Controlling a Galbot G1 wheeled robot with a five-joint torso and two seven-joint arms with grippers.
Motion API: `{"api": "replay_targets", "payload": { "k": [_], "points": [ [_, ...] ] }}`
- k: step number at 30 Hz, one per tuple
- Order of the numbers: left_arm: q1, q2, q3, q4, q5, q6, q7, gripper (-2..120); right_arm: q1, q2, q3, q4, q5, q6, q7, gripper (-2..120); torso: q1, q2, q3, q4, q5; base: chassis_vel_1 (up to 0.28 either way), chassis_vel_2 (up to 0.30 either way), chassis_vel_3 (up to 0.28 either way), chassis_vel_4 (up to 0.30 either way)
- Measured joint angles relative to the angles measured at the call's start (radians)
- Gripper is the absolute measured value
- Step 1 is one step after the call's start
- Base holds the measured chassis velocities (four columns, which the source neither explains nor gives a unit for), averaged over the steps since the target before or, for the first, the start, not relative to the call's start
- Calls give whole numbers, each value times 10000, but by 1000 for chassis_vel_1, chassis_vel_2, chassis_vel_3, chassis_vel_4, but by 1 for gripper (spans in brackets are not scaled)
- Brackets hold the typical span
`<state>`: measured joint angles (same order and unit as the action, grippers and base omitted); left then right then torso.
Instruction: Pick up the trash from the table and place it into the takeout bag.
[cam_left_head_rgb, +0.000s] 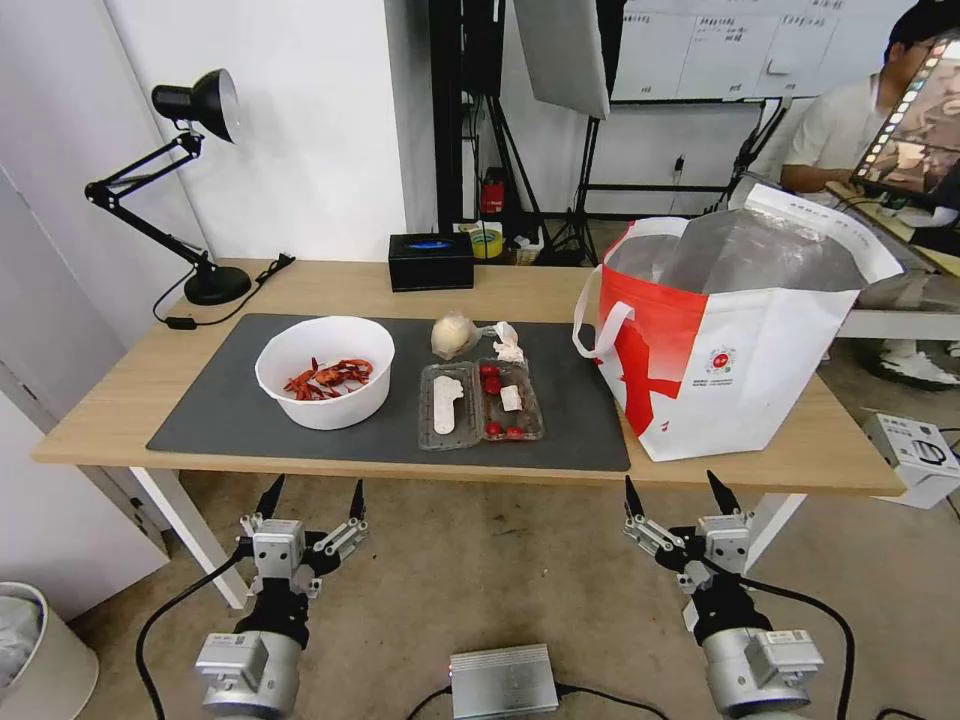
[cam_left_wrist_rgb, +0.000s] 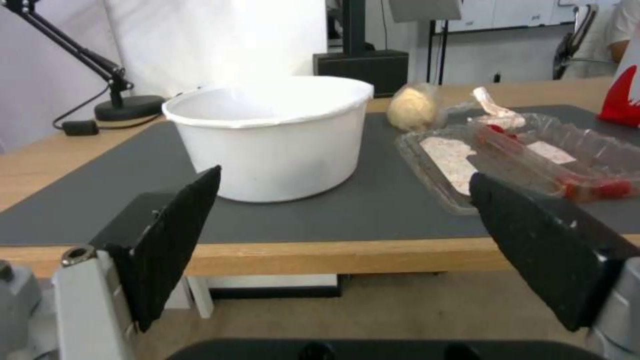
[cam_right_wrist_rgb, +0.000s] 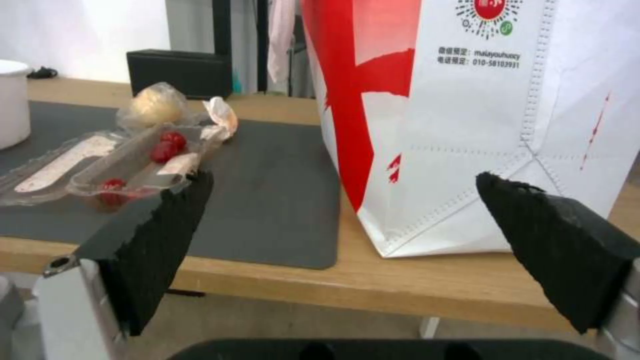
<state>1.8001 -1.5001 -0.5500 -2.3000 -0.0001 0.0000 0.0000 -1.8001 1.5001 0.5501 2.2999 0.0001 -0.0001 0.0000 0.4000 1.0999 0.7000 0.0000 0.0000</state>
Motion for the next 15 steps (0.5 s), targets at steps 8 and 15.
{"api": "replay_targets", "payload": {
  "k": [8,15],
  "points": [
    [0,0,0,0,0,0,0,100,0,0,0,0,0,0,0,100,0,0,0,0,0,0,0,0,0],
    [0,0,0,0,0,0,0,100,0,0,0,0,0,0,0,100,0,0,0,0,0,0,0,0,0]
  ]
}}
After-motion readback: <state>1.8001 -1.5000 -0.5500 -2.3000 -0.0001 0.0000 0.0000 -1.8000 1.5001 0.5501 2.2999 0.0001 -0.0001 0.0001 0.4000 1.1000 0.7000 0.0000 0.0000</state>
